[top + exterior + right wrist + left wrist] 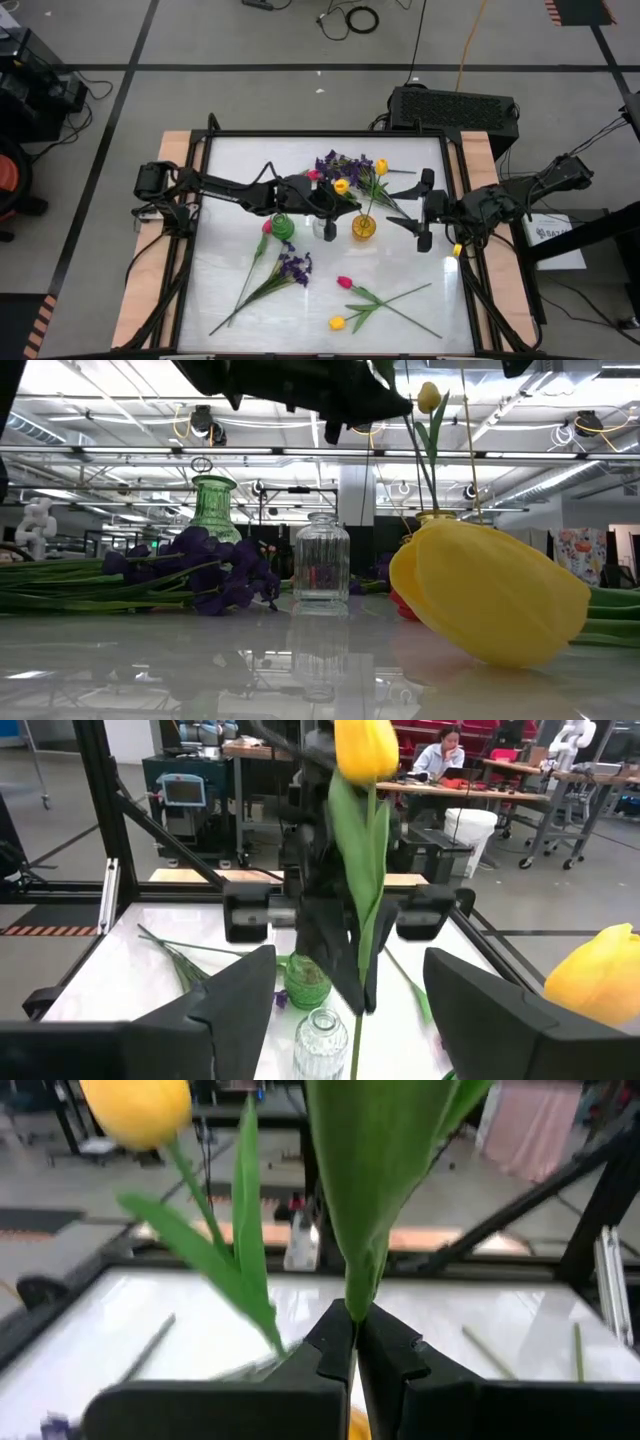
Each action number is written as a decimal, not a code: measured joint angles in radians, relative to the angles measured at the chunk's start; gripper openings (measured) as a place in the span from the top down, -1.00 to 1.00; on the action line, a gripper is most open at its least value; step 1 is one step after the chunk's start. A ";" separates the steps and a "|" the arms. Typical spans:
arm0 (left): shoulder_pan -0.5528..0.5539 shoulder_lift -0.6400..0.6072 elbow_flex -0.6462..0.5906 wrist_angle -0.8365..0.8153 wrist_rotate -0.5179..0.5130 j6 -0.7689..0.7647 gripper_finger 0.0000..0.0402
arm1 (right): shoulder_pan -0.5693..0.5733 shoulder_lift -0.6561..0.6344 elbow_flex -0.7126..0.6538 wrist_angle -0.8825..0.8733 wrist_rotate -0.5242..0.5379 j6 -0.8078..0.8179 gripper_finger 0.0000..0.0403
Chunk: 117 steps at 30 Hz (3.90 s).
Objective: Sort flowers into vase by color
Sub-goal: Put the top yellow tulip into the yellow vase, then put the bottom red tulip into the transparent vase
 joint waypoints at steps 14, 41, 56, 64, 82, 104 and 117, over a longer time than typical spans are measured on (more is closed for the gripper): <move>0.003 0.055 0.000 -0.011 0.013 -0.002 0.76 | 0.000 0.000 0.000 0.001 0.000 0.005 -0.22; 0.014 0.021 -0.001 -0.222 0.019 0.005 -0.52 | 0.051 -0.007 0.000 -0.009 -0.004 0.066 -0.42; 0.015 -0.215 0.000 -0.683 -0.052 -0.042 -0.57 | 0.218 0.030 0.065 -0.178 -0.005 0.182 -0.45; -0.084 -0.302 0.000 -0.719 -0.164 -0.080 -0.57 | 0.360 0.256 0.211 -0.469 -0.015 0.374 -0.45; -0.266 -0.305 0.000 -0.698 -0.316 -0.210 -0.57 | 0.405 0.764 0.237 -0.498 -0.092 0.908 -0.07; -0.348 -0.305 0.000 -0.649 -0.391 -0.239 -0.57 | 0.343 1.013 0.237 -0.263 -0.122 0.944 0.18; -0.348 -0.305 0.000 -0.650 -0.390 -0.231 -0.57 | 0.319 1.013 0.237 -0.263 -0.121 0.980 0.89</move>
